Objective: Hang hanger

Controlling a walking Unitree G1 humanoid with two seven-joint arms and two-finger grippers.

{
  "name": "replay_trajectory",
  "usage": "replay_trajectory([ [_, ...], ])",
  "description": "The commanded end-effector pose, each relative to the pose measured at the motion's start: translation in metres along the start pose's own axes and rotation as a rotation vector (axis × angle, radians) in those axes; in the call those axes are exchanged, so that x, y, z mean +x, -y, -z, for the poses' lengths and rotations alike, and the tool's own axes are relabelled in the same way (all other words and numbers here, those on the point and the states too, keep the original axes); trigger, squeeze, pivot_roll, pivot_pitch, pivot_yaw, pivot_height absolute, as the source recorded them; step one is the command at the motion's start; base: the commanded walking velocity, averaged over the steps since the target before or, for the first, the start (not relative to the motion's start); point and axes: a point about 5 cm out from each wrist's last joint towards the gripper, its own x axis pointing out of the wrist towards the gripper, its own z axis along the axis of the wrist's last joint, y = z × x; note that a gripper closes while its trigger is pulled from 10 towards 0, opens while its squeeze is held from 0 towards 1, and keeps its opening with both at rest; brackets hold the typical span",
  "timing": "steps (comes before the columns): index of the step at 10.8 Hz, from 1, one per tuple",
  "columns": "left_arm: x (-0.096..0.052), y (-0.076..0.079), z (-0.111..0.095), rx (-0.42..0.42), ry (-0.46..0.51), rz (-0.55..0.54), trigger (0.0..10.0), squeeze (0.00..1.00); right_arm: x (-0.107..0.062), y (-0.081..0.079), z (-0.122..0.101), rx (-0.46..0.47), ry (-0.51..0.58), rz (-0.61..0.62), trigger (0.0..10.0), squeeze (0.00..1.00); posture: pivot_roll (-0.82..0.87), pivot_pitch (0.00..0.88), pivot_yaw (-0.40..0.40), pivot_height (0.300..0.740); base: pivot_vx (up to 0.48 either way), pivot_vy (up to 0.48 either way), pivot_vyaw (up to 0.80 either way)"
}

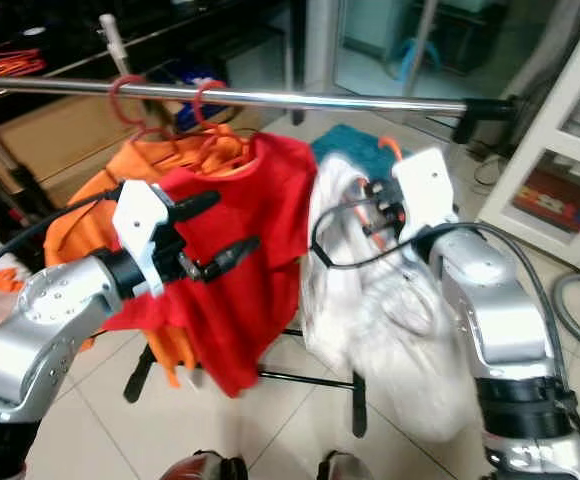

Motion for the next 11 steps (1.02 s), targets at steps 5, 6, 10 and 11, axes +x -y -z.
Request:
replay_trajectory([
  [5, 0.024, -0.006, 0.02, -0.017, -0.066, 0.096, 10.0, 1.0, -0.033, -0.026, -0.038, 0.004, 0.176, -0.129, 0.0, 0.0, -0.06, 0.109, 0.106, 0.74, 0.0, 0.0, 0.0],
  [6, 0.029, -0.006, 0.02, -0.01, -0.06, 0.114, 10.0, 1.0, -0.036, -0.028, -0.038, 0.004, 0.176, -0.142, 0.0, 0.0, -0.06, 0.109, 0.107, 0.74, 0.0, 0.0, 0.0],
  [10, 0.058, -0.016, 0.028, 0.021, -0.008, 0.148, 10.0, 0.0, -0.046, -0.036, -0.039, 0.053, 0.18, -0.164, 0.0, 0.0, -0.07, 0.102, 0.108, 0.74, 0.0, 0.0, 0.0],
  [11, 0.062, -0.012, 0.027, -0.015, 0.015, 0.203, 10.0, 0.0, -0.047, -0.038, -0.039, 0.053, 0.176, -0.163, 0.0, 0.0, -0.08, 0.097, 0.116, 0.74, 0.0, 0.0, 0.0],
])
